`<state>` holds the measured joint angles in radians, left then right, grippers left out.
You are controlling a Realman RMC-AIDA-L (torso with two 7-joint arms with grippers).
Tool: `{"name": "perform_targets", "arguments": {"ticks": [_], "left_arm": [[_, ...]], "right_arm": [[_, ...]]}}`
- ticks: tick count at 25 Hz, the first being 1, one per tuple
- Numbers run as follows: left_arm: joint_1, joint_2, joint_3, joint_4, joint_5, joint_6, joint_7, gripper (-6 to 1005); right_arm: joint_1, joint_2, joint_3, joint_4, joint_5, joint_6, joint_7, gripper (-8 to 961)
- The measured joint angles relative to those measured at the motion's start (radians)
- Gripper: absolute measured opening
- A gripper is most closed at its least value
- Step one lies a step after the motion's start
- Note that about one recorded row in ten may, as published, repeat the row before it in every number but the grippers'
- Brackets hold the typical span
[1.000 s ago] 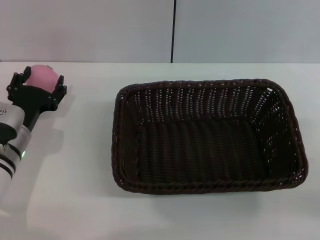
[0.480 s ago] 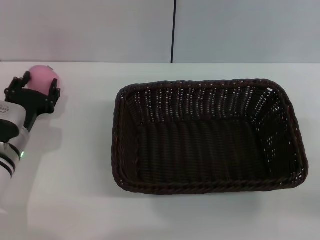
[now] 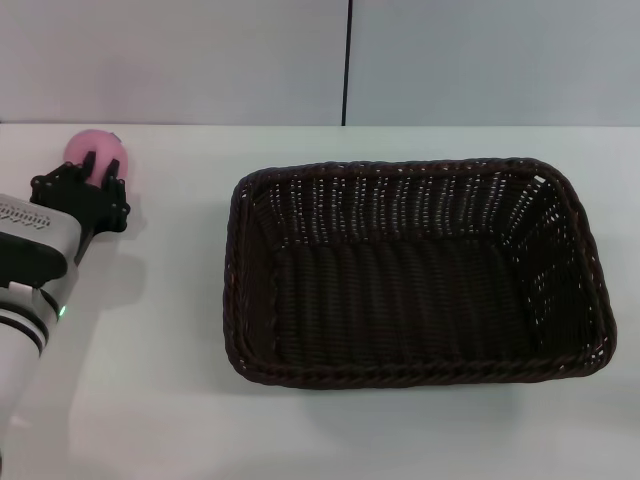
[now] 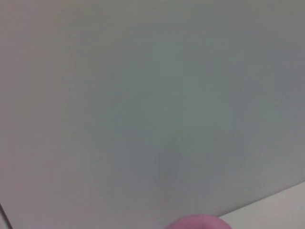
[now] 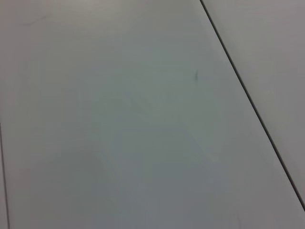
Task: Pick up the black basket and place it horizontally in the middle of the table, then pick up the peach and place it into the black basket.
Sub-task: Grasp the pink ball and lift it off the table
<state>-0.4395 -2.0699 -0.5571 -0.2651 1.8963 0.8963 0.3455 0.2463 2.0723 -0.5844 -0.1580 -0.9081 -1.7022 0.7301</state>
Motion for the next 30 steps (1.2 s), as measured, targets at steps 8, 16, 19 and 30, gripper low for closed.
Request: {"name": "perform_targets", "arguments": {"ticks": [8, 16, 19, 30], "left_arm": [[0.012, 0.002, -0.006, -0.026, -0.007, 0.008, 0.014, 171], [0.042, 0.013, -0.004, -0.096, 0.039, 0.078, -0.005, 117], [0.052, 0.020, -0.007, -0.139, 0.085, 0.094, -0.008, 95], [0.082, 0.085, -0.009, -0.190, 0.367, 0.340, -0.426, 38]], "right_arm": [[-0.003, 0.001, 0.000, 0.001, 0.000, 0.002, 0.000, 722], [-0.003, 0.002, -0.002, 0.002, 0.000, 0.003, 0.000, 723], [-0.004, 0.002, -0.002, 0.002, 0.000, 0.003, 0.000, 723], [0.000, 0.001, -0.001, 0.000, 0.000, 0.012, 0.000, 723]]}}
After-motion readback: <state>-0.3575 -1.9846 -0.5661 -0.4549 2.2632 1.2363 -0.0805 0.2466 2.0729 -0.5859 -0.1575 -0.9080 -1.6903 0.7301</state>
